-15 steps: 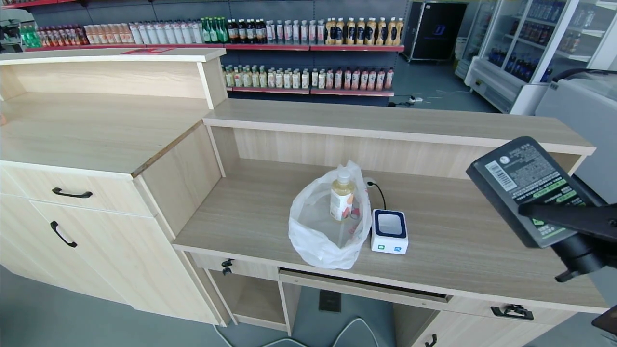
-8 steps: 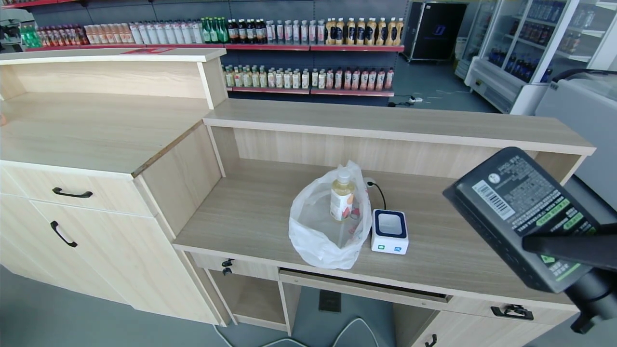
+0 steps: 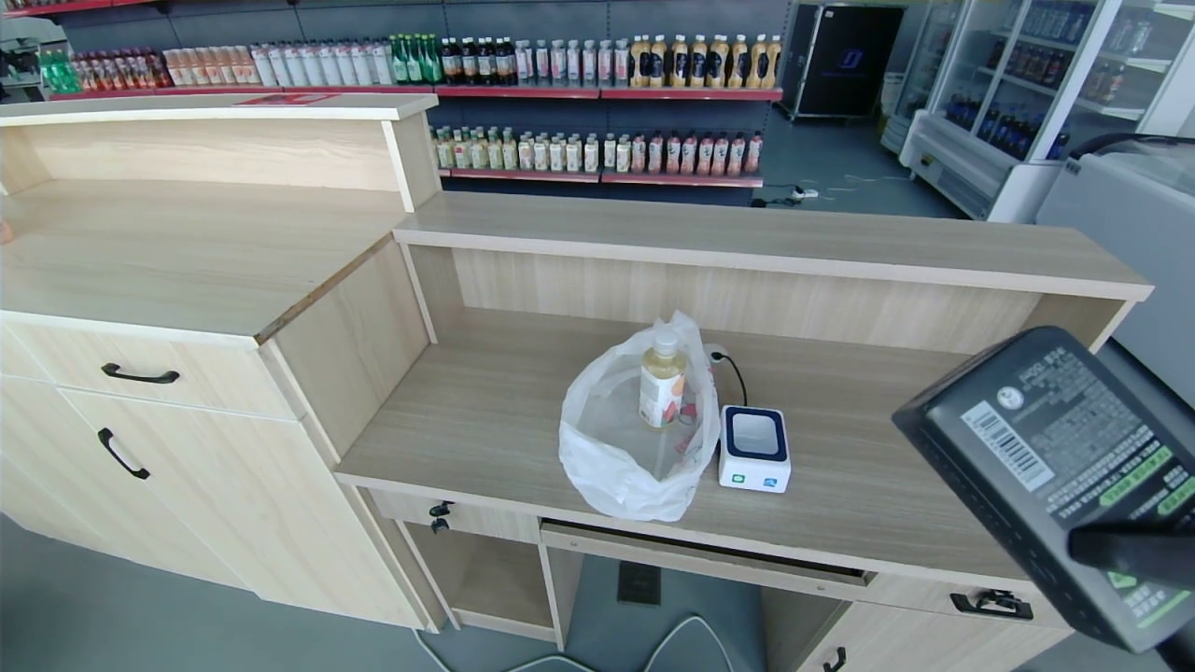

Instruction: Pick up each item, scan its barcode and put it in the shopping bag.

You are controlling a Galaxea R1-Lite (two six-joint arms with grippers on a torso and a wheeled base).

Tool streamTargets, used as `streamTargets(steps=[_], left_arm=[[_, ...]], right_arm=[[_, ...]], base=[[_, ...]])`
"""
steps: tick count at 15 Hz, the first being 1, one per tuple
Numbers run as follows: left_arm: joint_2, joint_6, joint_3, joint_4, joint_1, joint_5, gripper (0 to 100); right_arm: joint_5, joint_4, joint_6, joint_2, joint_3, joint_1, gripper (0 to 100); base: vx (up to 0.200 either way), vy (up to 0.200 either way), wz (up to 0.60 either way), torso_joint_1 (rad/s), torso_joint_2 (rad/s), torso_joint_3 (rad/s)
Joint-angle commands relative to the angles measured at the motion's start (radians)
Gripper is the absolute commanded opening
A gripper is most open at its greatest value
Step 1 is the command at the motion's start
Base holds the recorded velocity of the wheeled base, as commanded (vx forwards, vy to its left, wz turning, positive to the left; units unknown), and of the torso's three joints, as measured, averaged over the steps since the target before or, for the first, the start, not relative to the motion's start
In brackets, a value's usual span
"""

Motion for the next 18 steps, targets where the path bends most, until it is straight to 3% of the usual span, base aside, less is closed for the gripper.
streamTargets(steps=[1,8,18], left_arm=[[0.0,0.0,0.0,0.0,0.0,-0.001,100],[0.0,0.0,0.0,0.0,0.0,-0.001,100],[0.0,0.0,0.0,0.0,0.0,-0.001,100]], right_arm=[[-0.002,0.041,-0.03,-0.013,0.004,0.033,0],[-0.09,0.016,-0.098,0.09,-0.018,0.159,0],[-0.123,0.004,-0.076,0.107,-0.004,0.179,0]], base=[[0.0,0.0,0.0,0.0,0.0,0.0],[0.0,0.0,0.0,0.0,0.0,0.0],[0.0,0.0,0.0,0.0,0.0,0.0]])
